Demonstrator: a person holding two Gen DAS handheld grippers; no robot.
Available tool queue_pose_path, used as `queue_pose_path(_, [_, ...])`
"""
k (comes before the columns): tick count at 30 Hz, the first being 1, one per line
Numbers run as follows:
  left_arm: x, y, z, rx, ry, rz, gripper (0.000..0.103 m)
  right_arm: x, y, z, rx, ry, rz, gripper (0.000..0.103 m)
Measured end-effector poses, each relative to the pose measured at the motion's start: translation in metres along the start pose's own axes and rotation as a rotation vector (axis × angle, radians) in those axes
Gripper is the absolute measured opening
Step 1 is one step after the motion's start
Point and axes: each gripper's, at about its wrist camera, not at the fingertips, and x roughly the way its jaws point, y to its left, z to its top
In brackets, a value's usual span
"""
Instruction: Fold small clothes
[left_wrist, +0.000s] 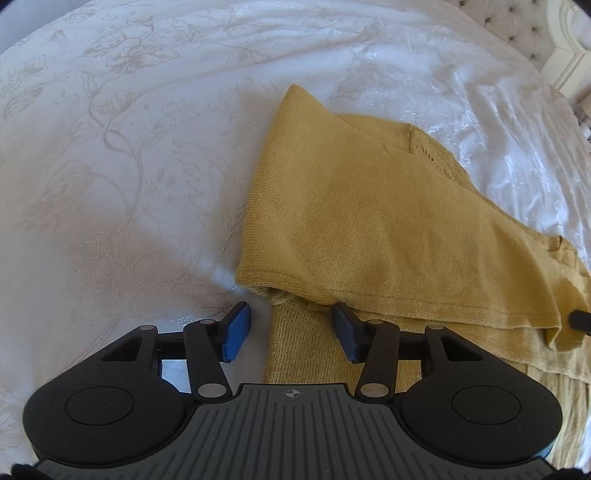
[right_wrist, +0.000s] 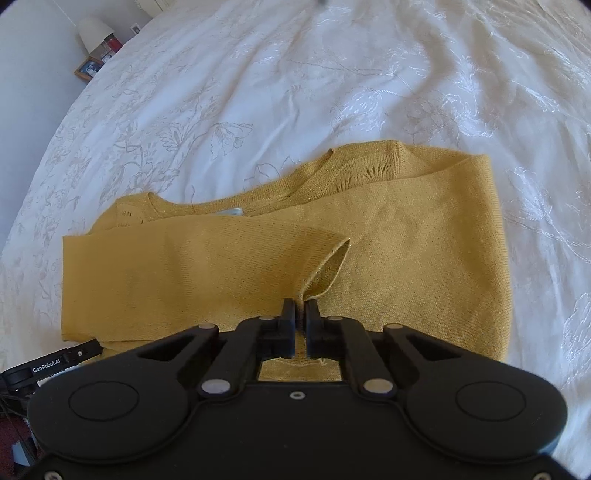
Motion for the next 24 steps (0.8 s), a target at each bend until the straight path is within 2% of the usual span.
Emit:
queue_pose_path(3, [0.0,0.0,0.0,-0.002,-0.001,0.001,0.048,-0.032,0.013,0.01,-0.053,-0.056,0.058,0.012])
queue_pose_path(6, [0.001,-0.002,-0.001,0.002,-0.004,0.004,0.049,-0.066,0.011,0.022,-0.08,-0.12,0.051,0.011])
queue_pose_path(9, [0.001,-0.004,-0.001,0.014,-0.005,0.008,0.05,-0.072,-0.009,0.029,-0.065,-0.111,-0.024,0.009])
queue_pose_path(12, [0.002,-0.006,-0.002,0.027,-0.006,0.013,0.05,-0.055,-0.03,0.028,-0.083,-0.074,-0.159,0.008])
queue_pose_path(16, [0.001,-0.009,0.0,0.044,0.0,0.013,0.051,-0.04,-0.055,0.025,-0.022,-0.034,-0.206,0.007])
queue_pose_path(17, [0.001,-0.009,0.0,0.05,0.001,0.012,0.051,-0.04,-0.057,0.023,-0.006,-0.04,-0.186,0.01])
queue_pose_path(18, [0.001,-0.009,0.0,0.055,0.002,0.011,0.051,-0.041,-0.059,0.022,0.017,-0.047,-0.134,0.017])
queue_pose_path(20, [0.0,-0.008,0.0,0.063,0.001,0.008,0.051,-0.041,-0.057,0.018,0.037,-0.056,-0.071,0.018])
queue_pose_path(23, [-0.002,-0.008,-0.003,0.076,0.0,0.012,0.051,-0.028,-0.047,0.013,0.021,-0.034,-0.048,0.034])
queue_pose_path(24, [-0.002,-0.008,-0.004,0.079,0.001,0.013,0.051,-0.023,-0.044,0.011,0.02,-0.023,-0.037,0.044])
